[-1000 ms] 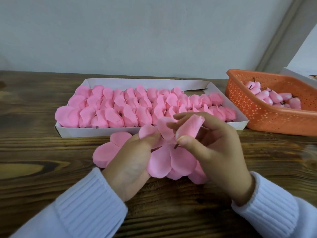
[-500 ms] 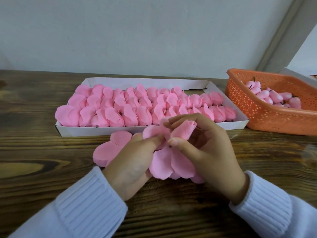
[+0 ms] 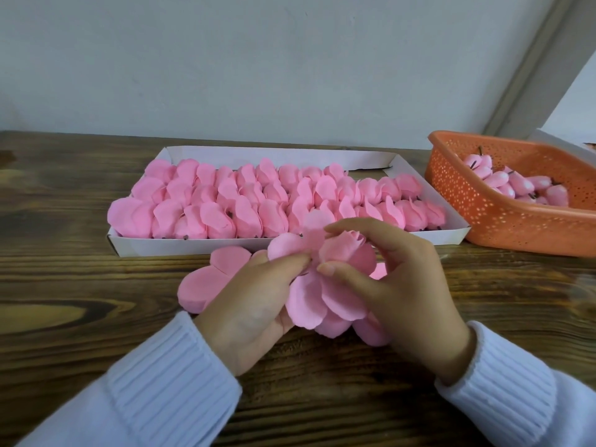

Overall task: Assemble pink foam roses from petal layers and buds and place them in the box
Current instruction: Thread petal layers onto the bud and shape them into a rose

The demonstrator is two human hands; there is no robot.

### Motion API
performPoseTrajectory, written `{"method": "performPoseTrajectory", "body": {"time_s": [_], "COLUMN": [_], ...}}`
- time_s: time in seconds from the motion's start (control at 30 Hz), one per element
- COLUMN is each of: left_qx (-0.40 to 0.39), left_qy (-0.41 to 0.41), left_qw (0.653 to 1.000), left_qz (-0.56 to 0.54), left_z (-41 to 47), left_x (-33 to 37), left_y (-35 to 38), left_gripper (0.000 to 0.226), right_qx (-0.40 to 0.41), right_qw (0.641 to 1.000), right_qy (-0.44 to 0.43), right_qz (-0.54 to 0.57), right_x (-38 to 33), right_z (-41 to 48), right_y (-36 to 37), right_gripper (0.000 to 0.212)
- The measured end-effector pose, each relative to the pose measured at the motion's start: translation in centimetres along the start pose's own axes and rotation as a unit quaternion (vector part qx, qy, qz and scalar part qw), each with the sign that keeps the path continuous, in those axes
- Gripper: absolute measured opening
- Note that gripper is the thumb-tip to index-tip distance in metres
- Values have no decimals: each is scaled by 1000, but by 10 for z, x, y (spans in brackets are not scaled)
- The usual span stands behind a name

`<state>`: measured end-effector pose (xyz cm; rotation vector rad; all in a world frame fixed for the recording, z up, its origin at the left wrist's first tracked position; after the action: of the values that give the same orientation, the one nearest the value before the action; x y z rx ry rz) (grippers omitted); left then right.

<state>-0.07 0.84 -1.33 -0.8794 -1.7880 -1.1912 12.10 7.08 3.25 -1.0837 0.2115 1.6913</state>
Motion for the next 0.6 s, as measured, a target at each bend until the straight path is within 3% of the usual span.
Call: {"method": "performPoseTrajectory", "body": {"time_s": [0.1,0.2,0.37,0.6], "left_qx": [-69,-107,-139,-150], "left_qy": [11,26,50,112], "left_qw": [997,994,987,959], "left_qz": [-24,-18,61,213], "left_z": [-3,-6,-9,-17], "left_x": [5,8,9,11], "left_y": [7,8,11,14], "left_gripper": [19,30,34,18], "right_qx": [-20,-34,-42,22], "right_qw": [1000,999,999,994], "right_qy": [0,14,-2,-91], "right_qz": [-5,6,-15,-59], "right_x": [-1,0,-1,-8], "right_z": [-1,-1,-3,-3], "right_y": [1,1,2,0], "right_gripper": [46,56,52,30]}}
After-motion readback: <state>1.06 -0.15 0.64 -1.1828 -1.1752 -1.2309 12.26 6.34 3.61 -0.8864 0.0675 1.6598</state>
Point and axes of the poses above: each hand's wrist, its own z-axis towards the middle knuckle, its own y-axis out of the palm, x = y × z, the point moved 4 cm from there along z, towards the middle knuckle, and after that the axes turned 8 degrees about z, right-handed, at the moved point
